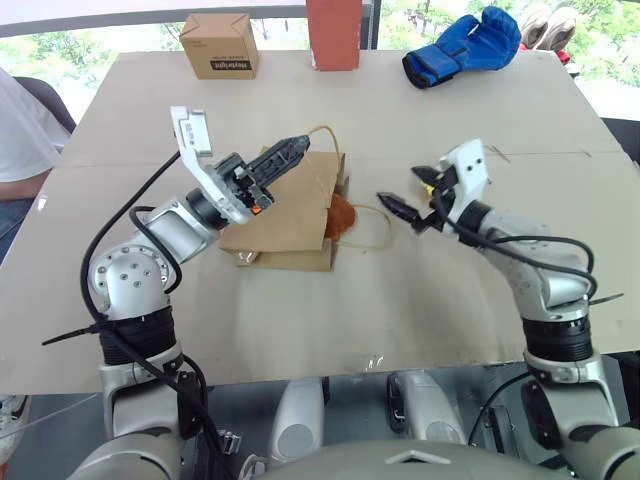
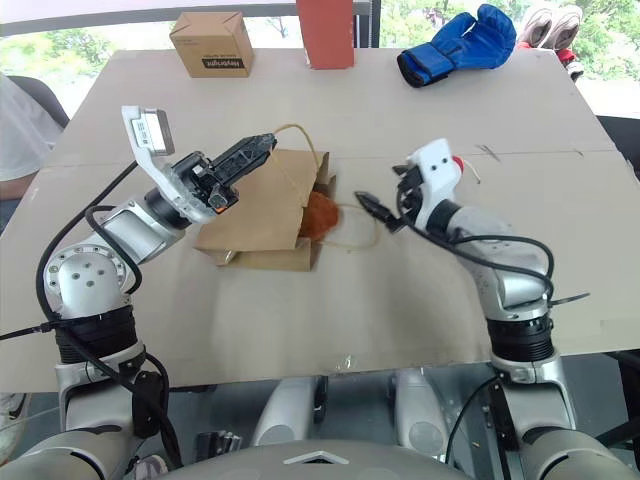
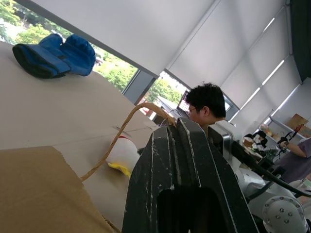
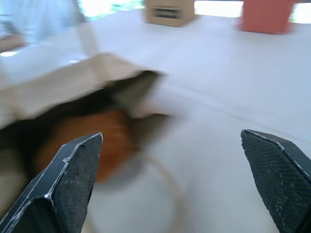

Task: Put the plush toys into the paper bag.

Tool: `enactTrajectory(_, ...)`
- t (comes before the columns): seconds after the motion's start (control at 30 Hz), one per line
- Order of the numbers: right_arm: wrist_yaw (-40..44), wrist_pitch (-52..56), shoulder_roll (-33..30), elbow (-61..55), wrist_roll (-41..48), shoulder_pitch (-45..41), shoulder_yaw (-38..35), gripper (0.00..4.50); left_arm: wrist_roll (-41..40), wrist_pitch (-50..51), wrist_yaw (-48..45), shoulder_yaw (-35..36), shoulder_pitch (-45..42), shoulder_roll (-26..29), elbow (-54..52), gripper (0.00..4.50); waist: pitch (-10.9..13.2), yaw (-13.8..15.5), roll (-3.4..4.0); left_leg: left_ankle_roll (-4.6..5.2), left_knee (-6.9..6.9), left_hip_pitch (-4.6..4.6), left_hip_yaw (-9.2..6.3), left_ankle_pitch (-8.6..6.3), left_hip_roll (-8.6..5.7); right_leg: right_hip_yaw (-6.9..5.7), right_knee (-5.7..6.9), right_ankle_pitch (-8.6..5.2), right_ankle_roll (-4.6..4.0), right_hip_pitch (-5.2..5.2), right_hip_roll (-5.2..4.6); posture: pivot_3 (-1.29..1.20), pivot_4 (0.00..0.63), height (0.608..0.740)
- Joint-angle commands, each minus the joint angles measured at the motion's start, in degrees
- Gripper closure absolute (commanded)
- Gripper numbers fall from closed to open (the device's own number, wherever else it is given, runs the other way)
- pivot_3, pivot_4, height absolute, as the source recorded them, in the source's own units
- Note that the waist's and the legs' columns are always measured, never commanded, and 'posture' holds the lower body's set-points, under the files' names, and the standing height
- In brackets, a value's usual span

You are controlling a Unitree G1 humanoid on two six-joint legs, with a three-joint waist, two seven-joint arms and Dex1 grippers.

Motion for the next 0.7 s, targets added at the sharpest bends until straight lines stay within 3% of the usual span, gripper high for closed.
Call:
enactTrajectory(0.03, -5.72, -5.38, -2.58, 19.70, -8.32, -7.02, 0.57, 0.05, -0.17, -1.39, -0.46, 0.45, -1.59, 0.01, -0.86, 4.50, -0.01, -0.04, -0.01, 0.00, 0.02, 0.02, 0.00, 0.00, 0.00, 0.01, 0.00, -0.01, -0.02, 0.01, 0.00, 0.00, 0.150, 0.740)
enactTrajectory(0.13, -6.88, -11.79, -2.58, 36.73, -12.18, -12.22, 1.72, 0.05, -0.40, -1.52, -0.20, 0.14, -2.02, -0.21, -1.34, 4.50, -0.01, -0.12, -0.02, 0.00, -0.02, 0.00, 0.00, 0.00, -0.01, 0.02, -0.03, 0.00, -0.02, 0.01, 0.01, 0.00, 0.150, 0.740)
enactTrajectory(0.23, -5.98, -16.55, -2.60, 44.04, -13.55, -14.03, 1.87, 1.34, -0.79, -1.54, 0.20, -0.04, -2.04, -0.42, -2.26, 4.50, -0.01, -0.16, -0.02, 0.02, -0.13, -0.02, 0.01, -0.01, -0.01, 0.04, -0.12, 0.12, 0.20, 0.01, 0.01, 0.00, 0.150, 0.740)
enactTrajectory(0.47, -1.62, -22.33, -3.11, 37.90, -11.56, -10.52, -0.10, 4.29, -1.81, -1.55, 0.94, 0.22, -1.42, -0.71, -3.39, 4.50, -0.02, 0.03, -0.03, 0.01, -0.02, -0.02, -0.01, 0.00, -0.03, 0.05, -0.08, 0.13, 0.22, 0.07, 0.00, 0.00, 0.150, 0.740)
enactTrajectory(0.57, 10.02, -19.69, -2.61, 14.30, -0.38, -1.30, -0.40, 4.50, -5.06, -0.45, 1.31, 0.66, -1.75, -1.68, -3.14, 4.50, -0.02, 0.36, -0.03, 0.01, -0.04, -0.03, -0.06, 0.00, -0.03, 0.02, -0.08, 0.12, 0.22, 0.06, 0.01, 0.00, 0.150, 0.740)
enactTrajectory(0.7, 12.66, -11.26, -0.43, -3.06, 5.09, 2.92, 3.94, 4.50, -5.65, -0.01, 0.98, -0.49, -3.02, -2.19, -1.99, 4.50, 0.09, -0.55, 0.14, 0.03, -0.12, -0.06, -0.06, -0.02, -0.01, 0.03, -0.02, 0.10, 0.26, 0.00, 0.02, 0.00, 0.150, 0.740)
